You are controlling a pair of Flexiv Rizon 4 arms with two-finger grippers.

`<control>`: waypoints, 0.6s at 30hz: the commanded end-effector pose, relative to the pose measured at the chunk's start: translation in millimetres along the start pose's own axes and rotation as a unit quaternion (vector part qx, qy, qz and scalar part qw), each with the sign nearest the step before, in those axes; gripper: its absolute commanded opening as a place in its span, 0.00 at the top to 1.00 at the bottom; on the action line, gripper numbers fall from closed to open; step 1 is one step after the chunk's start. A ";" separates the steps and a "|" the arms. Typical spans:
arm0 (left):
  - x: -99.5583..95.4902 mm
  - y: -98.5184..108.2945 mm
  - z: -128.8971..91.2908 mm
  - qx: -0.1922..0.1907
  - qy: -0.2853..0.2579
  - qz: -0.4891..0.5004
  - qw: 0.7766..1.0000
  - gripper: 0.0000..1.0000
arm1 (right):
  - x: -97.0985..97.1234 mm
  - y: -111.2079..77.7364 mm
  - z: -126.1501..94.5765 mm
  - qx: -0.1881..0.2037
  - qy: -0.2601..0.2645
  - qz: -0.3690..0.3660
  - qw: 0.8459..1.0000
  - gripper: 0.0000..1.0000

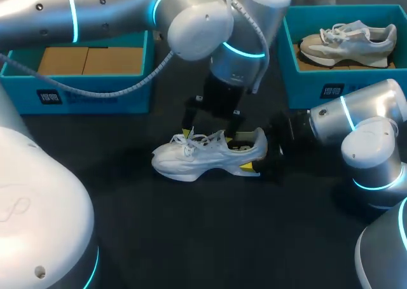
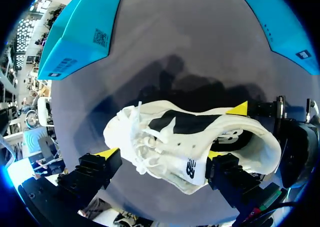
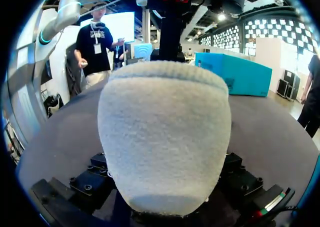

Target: Take the shoe out of the shoebox, open the shoe tongue, remove and reinsert the insole, then place the shoe into the shoebox

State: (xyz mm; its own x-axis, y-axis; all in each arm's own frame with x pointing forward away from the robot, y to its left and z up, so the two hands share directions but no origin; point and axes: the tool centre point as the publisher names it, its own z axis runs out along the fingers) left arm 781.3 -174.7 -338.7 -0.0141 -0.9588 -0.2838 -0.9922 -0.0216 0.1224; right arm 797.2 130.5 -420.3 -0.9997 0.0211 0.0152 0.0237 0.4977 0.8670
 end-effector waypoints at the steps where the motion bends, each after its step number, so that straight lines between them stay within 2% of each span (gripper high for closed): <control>1: -8.9 -0.1 -0.5 -0.008 0.014 -0.003 1.000 0.35 | -0.5 -1.3 5.3 0.001 0.000 0.000 1.000 1.00; 3: -8.7 -0.4 -1.6 -0.013 0.021 -0.002 1.000 0.72 | -0.5 -1.3 5.3 0.001 0.000 0.000 1.000 1.00; 4: -8.3 0.1 -3.0 -0.014 0.022 -0.002 1.000 0.85 | -0.5 -1.3 5.3 0.001 0.000 0.000 1.000 1.00; 6: -6.6 1.3 -4.1 -0.018 0.025 -0.001 1.000 1.00 | -0.5 -1.3 5.3 0.001 0.000 0.000 1.000 1.00; 11: -3.1 7.8 -8.6 -0.026 0.037 0.012 0.999 1.00 | -0.5 -1.3 5.3 0.001 0.000 0.000 1.000 1.00; 18: -9.5 10.2 -13.4 -0.033 0.054 0.021 0.998 1.00 | -0.5 -1.3 5.3 0.001 0.000 0.000 1.000 1.00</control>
State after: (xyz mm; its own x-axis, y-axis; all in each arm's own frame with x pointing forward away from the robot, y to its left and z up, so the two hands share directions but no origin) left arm 774.0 -178.7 -324.6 -0.0414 -0.9808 -0.1906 -0.9798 0.0026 0.1997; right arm 797.2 130.5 -420.2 -0.9997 0.0211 0.0151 0.0236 0.4977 0.8670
